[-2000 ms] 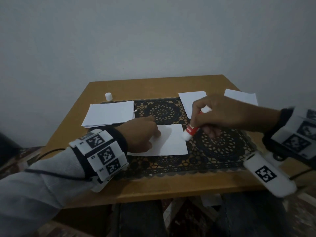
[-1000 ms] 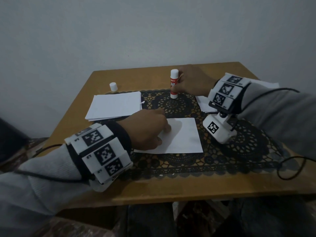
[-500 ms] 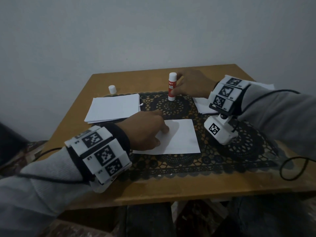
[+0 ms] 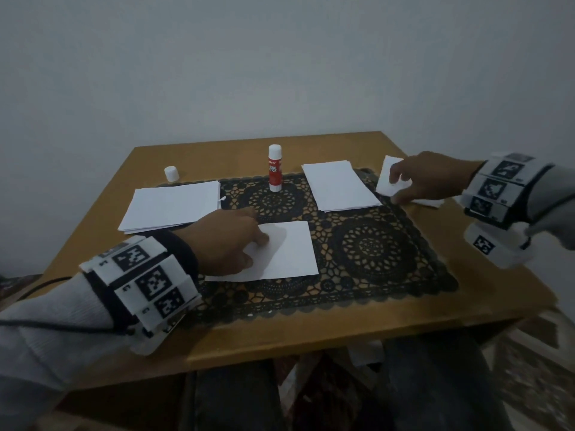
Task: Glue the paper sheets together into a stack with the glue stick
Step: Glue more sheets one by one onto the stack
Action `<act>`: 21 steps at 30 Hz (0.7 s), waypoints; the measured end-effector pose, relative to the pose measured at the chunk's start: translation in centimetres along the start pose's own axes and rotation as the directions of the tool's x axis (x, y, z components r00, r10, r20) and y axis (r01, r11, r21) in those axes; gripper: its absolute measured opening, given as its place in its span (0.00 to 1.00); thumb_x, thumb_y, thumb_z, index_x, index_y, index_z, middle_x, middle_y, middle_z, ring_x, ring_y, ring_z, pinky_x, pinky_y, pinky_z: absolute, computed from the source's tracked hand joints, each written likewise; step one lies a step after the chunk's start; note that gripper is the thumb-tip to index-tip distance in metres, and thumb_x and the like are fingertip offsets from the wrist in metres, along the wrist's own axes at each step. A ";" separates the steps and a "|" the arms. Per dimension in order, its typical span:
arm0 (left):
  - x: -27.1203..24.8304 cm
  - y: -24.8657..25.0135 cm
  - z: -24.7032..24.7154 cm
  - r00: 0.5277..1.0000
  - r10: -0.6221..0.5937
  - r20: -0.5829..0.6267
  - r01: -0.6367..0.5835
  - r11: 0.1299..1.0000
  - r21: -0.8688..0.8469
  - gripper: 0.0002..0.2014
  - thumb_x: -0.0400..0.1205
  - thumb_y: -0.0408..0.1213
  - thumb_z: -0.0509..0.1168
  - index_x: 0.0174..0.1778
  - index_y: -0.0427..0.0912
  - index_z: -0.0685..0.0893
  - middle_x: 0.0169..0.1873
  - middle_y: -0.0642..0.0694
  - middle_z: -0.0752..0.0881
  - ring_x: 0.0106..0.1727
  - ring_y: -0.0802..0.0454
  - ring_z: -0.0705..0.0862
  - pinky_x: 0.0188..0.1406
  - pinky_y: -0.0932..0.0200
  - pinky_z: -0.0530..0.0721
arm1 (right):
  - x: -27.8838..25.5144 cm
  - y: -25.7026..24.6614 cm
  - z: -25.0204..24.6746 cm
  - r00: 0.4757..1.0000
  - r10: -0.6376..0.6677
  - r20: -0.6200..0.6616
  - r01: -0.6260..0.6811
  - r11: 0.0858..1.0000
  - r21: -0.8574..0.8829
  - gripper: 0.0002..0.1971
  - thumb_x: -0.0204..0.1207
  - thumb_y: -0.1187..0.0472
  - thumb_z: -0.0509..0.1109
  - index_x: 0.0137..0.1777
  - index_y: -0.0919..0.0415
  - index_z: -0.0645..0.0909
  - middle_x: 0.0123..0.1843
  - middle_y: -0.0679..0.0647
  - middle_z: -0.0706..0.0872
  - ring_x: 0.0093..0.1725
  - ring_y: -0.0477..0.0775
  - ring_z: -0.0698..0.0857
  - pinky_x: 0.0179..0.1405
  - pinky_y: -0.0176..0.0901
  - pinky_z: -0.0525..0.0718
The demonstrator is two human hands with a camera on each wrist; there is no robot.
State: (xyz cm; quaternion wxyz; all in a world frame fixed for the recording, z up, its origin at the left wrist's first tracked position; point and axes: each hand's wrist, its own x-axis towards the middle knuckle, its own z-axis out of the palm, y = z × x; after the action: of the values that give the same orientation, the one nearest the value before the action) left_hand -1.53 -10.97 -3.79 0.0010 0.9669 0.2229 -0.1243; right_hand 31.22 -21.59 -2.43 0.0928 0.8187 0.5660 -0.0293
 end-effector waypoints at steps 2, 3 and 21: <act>-0.1 0.1 -0.1 1.000 -0.006 0.003 0.006 1.000 0.000 0.25 0.82 0.42 0.66 0.76 0.53 0.72 0.65 0.49 0.73 0.60 0.52 0.76 0.52 0.66 0.69 | -0.1 0.8 0.6 1.000 -0.014 0.013 0.014 0.999 -0.028 0.24 0.77 0.46 0.71 0.69 0.57 0.77 0.70 0.57 0.80 0.65 0.59 0.78 0.55 0.44 0.72; -0.1 0.1 -0.1 1.000 -0.006 0.002 0.006 1.000 0.000 0.25 0.82 0.42 0.66 0.76 0.53 0.72 0.64 0.50 0.73 0.60 0.53 0.76 0.52 0.66 0.69 | 0.0 1.1 0.9 1.000 -0.019 0.013 0.020 0.999 -0.028 0.23 0.78 0.46 0.70 0.68 0.56 0.77 0.70 0.56 0.80 0.65 0.59 0.77 0.55 0.43 0.71; 0.3 -0.7 0.6 1.000 -0.005 -0.019 0.004 0.999 -0.035 0.26 0.81 0.43 0.68 0.76 0.54 0.73 0.63 0.52 0.73 0.55 0.56 0.76 0.49 0.68 0.68 | 0.6 1.8 1.0 0.988 -0.144 -0.045 0.139 0.985 -0.099 0.16 0.80 0.53 0.70 0.65 0.59 0.84 0.63 0.53 0.87 0.60 0.54 0.83 0.56 0.41 0.75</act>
State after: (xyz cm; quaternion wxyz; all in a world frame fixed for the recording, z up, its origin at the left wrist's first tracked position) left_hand -1.68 -10.26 -4.37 0.0154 0.9674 0.2272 -0.1111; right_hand 33.20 -21.85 -3.29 0.1148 0.7714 0.6258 0.0128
